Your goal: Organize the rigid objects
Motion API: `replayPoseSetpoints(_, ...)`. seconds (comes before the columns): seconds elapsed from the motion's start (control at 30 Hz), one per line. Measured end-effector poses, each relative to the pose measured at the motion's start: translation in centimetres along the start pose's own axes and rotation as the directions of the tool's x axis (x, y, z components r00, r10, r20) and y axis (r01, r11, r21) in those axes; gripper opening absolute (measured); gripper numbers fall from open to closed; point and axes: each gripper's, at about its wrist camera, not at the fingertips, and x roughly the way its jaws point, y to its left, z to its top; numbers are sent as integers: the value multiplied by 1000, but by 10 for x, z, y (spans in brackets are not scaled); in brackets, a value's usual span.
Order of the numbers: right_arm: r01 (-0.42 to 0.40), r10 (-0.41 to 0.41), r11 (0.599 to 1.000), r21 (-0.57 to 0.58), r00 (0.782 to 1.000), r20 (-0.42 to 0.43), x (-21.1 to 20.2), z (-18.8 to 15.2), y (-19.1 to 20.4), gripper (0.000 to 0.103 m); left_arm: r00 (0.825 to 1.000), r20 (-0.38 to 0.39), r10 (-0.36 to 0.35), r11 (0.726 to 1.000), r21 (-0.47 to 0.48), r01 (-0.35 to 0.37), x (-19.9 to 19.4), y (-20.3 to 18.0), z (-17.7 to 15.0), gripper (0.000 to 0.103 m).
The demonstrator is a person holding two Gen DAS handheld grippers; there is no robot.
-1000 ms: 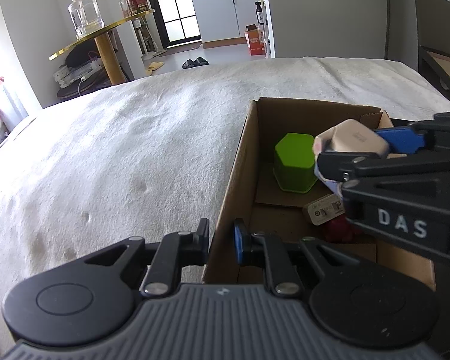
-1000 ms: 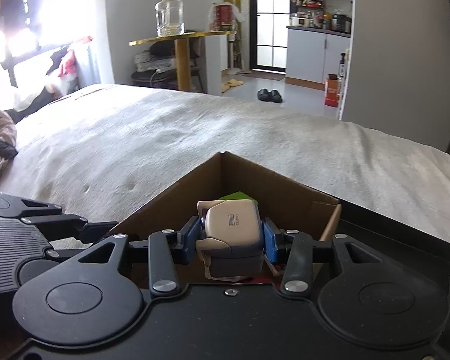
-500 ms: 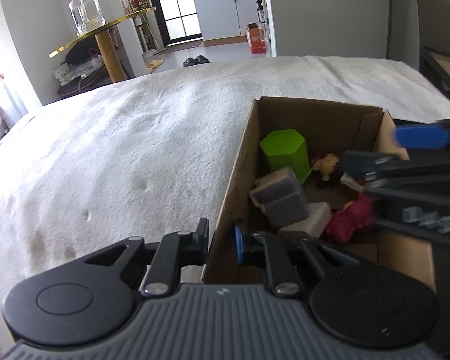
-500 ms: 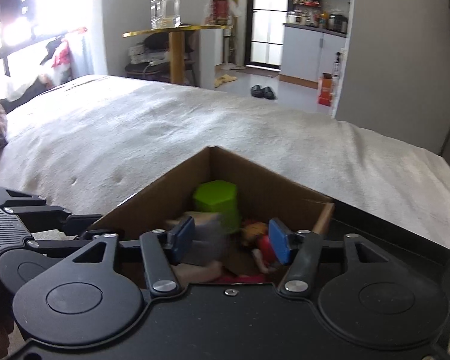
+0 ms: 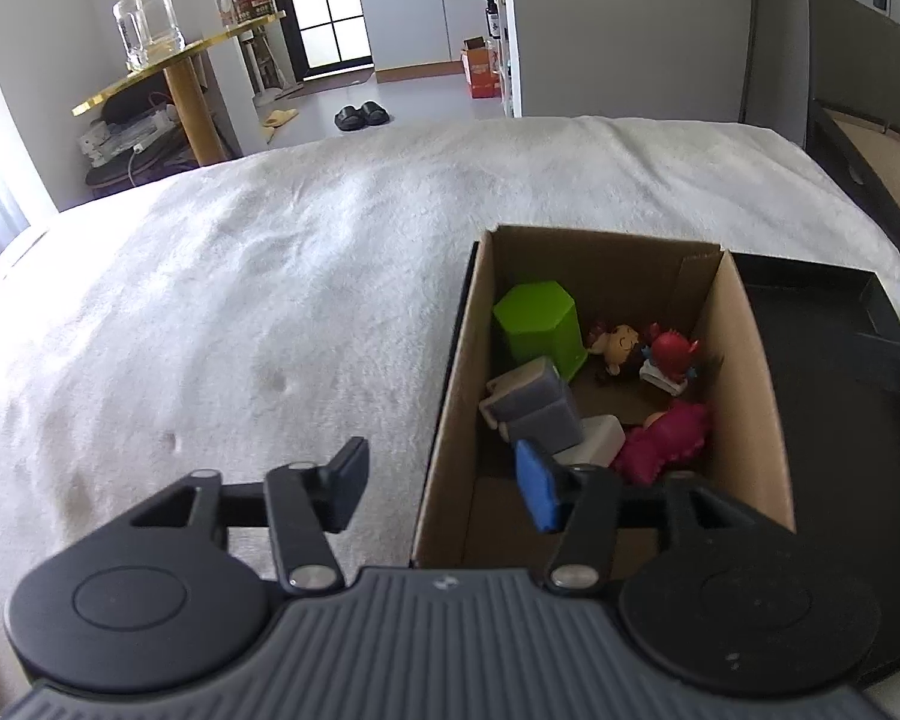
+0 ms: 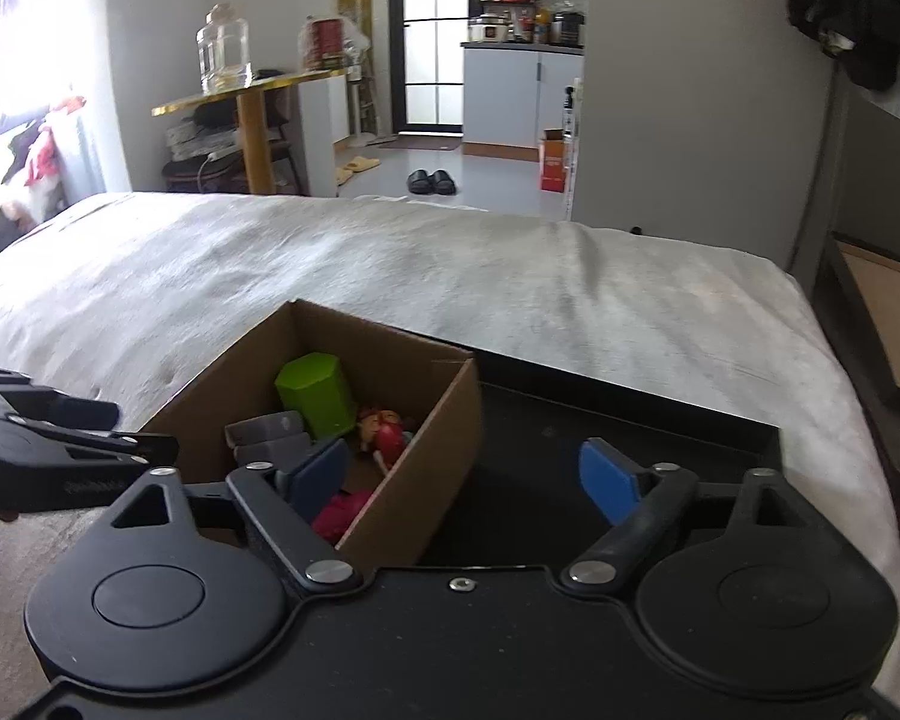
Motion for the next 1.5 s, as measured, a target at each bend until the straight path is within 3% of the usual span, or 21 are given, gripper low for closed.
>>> replayPoseSetpoints(0.1, 8, -8, 999, 36, 1000, 0, -10, 1, -9, 94, 1000, 1, -27, 1000, -1, 27, -11, 4, 5, 62)
replayPoseSetpoints(0.4, -29, 30, 995, 100, 1000, -2, -37, 4, -24, 99, 999, 31, -24, 999, 28, 23, -42, 8, 19, 71)
replayPoseSetpoints(0.97, -36, 34, 994, 102, 999, 23, -91, 0, -35, 103, 991, 73, -116, 991, 80, 110, -93, 12, 22, 89)
replayPoseSetpoints(1.13, -37, 29, 987, 156, 998, 50, -113, -3, -46, 103, 987, 100, -128, 985, 130, 114, -113, 8, 18, 90)
replayPoseSetpoints(1.5, -49, 36, 985, 166, 996, 83, -152, -4, -48, 103, 981, 117, -153, 985, 101, 141, -147, 23, 11, 91)
